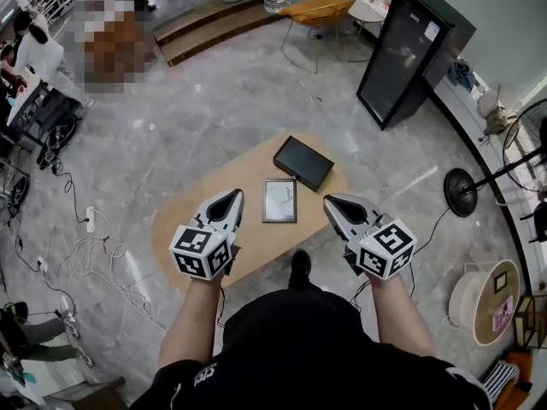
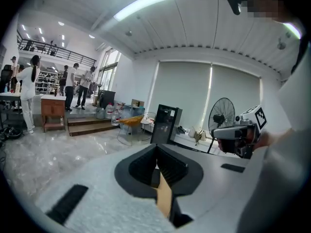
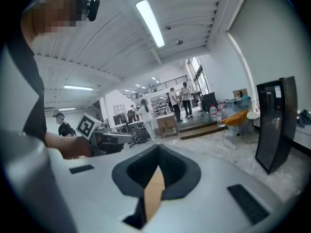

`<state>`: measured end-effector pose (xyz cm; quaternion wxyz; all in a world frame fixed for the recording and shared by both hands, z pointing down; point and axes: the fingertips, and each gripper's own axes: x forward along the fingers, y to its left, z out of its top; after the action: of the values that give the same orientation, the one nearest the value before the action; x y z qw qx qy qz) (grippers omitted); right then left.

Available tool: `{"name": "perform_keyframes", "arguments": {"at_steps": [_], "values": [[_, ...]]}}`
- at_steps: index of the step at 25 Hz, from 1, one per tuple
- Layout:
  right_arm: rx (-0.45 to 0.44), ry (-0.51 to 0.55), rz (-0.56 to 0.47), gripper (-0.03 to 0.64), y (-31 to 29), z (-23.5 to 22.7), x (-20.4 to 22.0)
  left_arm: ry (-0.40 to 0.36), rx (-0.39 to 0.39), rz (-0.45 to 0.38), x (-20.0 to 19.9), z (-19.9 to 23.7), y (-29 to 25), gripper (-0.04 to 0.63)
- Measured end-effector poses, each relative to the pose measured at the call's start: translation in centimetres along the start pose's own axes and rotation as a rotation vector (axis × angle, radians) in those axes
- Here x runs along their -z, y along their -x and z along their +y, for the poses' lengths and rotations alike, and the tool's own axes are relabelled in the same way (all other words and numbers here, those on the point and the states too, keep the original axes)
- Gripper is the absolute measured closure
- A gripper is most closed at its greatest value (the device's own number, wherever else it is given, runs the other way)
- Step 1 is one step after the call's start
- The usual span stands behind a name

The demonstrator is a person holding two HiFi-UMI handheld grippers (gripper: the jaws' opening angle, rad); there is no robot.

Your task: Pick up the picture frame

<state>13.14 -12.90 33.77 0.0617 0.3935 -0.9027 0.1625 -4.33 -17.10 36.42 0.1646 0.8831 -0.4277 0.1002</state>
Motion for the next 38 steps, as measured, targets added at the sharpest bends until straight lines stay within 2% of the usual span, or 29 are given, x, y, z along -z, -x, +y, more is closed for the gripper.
{"name": "perform_keyframes", "arguments": {"at_steps": [7,11,16,19,23,28,33,38], "values": [[-0.057,-0.004,0.045,0.612,-3.5,-4.4,-0.6,0.013,-0.037,0.038,-0.5,1.3,-4.2,0.584],[-0.077,-0.02,0.085,0.612,-5.7,-4.3,0.4,0.043,-0.043,0.062,0.6,3.2,-4.8,0.584],[-0.087,-0.04,0.12,0.612,-8.9,-3.5,1.2,0.016,-0.037,0.097,1.8,5.8,-5.6,0.584],[-0.091,-0.056,0.16,0.612,-10.2,-3.2,2.5,0.037,-0.024,0.112,3.0,6.9,-6.3,0.584],[-0.087,-0.1,0.228,0.612,-11.7,-3.4,5.9,0.062,-0.001,0.152,5.8,8.1,-7.5,0.584],[-0.073,-0.151,0.353,0.612,-13.0,-4.4,12.3,0.111,0.01,0.205,10.6,9.3,-9.8,0.584],[-0.079,-0.141,0.453,0.612,-14.5,-5.2,17.8,0.173,0.015,0.252,16.0,10.4,-12.2,0.584],[-0.067,-0.2,0.508,0.612,-15.5,-6.7,22.9,0.206,0.042,0.349,21.9,10.1,-13.9,0.584]]}}
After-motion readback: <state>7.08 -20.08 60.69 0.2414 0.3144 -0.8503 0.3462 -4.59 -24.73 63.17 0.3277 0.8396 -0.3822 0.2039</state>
